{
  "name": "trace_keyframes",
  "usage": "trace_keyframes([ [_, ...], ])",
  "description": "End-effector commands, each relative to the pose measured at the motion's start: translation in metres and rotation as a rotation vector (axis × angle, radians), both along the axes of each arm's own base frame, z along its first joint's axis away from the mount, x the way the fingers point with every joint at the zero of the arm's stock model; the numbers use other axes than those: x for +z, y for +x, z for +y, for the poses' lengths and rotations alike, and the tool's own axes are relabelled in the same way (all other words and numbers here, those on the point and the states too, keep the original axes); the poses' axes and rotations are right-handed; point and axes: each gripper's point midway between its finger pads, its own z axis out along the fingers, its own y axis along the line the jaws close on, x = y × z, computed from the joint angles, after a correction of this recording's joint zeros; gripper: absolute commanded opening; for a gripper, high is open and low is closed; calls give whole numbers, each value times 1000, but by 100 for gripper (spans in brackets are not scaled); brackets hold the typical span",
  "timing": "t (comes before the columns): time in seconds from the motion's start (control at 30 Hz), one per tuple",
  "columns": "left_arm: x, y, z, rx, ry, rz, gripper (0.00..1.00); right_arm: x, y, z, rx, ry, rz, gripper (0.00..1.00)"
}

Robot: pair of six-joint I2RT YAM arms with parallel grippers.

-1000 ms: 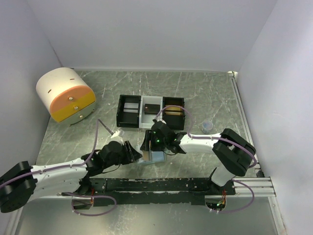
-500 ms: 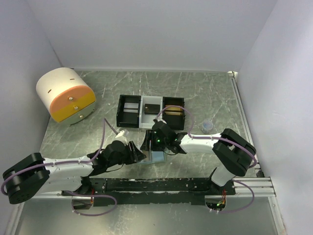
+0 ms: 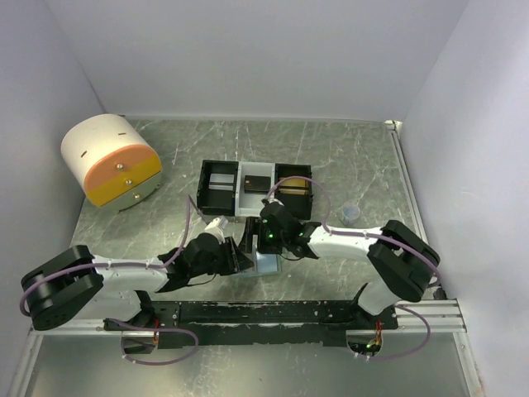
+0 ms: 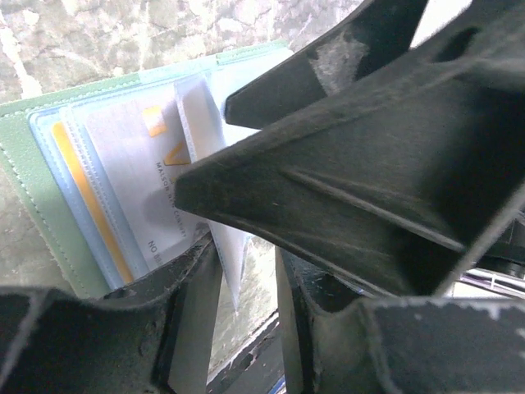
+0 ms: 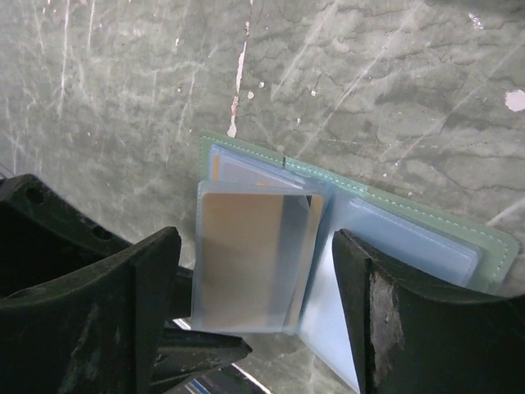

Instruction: Take the credit cards out of the card holder

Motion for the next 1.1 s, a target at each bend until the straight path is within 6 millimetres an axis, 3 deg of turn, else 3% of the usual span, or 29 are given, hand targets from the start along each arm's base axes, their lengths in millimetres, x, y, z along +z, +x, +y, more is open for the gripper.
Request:
trace_keyframes([
  [0.0, 23, 5, -20, -38, -72, -50, 43, 23, 5, -2, 0, 13, -36, 77],
  [0.2, 27, 4, -31, -80, -87, -50, 48, 32, 24, -41, -122, -107, -103, 81],
  [0.47, 27, 1, -53, -148, -70, -47, 52, 45, 32, -91, -237, -115, -136, 79],
  [0.6, 19, 0, -55, -152, -32, -37, 52, 52, 26, -91, -211, -62, -144, 71],
  [0.77, 27, -1, -51, -144, -8, -58, 57, 51, 16, -80, -148, 0, -123, 58],
  [1.07, 41, 1, -33, -87, 54, -96, 62, 54, 12, -72, -104, 39, -127, 49],
])
